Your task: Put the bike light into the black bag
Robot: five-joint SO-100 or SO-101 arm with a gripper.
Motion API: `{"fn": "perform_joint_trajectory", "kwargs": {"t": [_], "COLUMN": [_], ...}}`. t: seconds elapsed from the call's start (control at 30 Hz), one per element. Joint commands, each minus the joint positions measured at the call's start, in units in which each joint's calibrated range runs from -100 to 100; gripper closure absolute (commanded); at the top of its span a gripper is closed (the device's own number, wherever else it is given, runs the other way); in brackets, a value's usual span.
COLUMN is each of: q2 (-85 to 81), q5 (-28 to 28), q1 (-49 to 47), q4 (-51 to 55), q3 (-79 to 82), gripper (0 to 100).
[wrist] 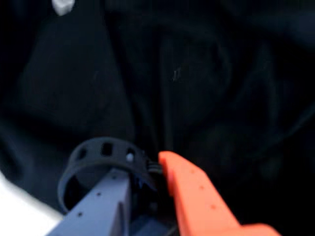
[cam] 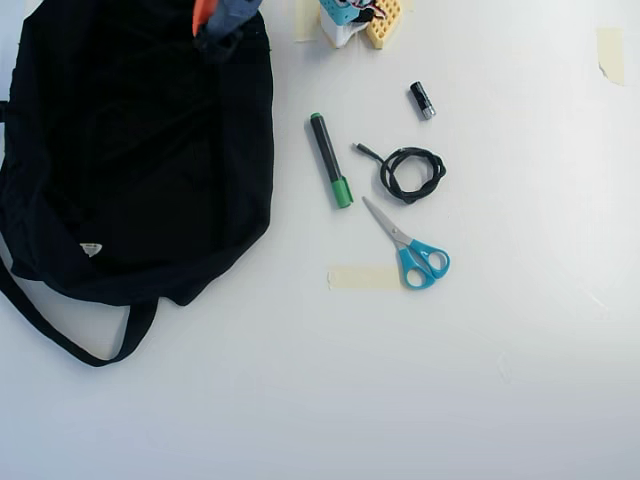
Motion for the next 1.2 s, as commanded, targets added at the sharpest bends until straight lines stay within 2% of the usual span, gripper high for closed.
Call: {"fn": "perform_joint_trajectory", "kwargs": {"t": [0.0, 0.17, 0.27, 0.3, 0.33, 0.4, 0.43, 0.57, 0.6, 0.63, 0.67, 0.7, 0.77, 0.8, 0.83, 0.97, 1.17], "q2": [18.32, 44.96, 50.27, 50.19, 49.44, 48.19, 46.2, 15.5, 7.61, 0.81, -4.92, -8.32, -13.3, -13.63, -16.12, -20.02, -32.64], "q5": [1.0, -0.42, -0.79, -3.72, -4.25, -4.09, -4.14, -3.98, -4.25, -4.51, -7.5, -9.65, -17.2, -19.09, -19.09, -16.36, -0.26], "q1": [3.18, 11.94, 12.61, 13.88, 13.81, 12.23, 11.41, 10.44, 6.48, 0.12, -6.31, -10.65, -24.64, -28.3, -30.17, -36.01, -43.11], "q4": [-2.45, -8.74, -9.17, -8.22, -6.76, -3.49, -2.28, 13.05, 15.64, 17.53, 17.96, 18.05, 18.13, 18.31, 20.89, 20.46, 17.01], "q3": [-16.04, -28.71, -27.99, -27.99, -28.08, -28.89, -28.89, -28.8, -28.8, -28.62, -27.99, -27.99, -23.94, -21.7, -19.45, -10.11, 8.67], "gripper": [98, 98, 98, 97, 94, 76, 73, 71, 71, 77, 90, 98, 98, 98, 98, 98, 98]}}
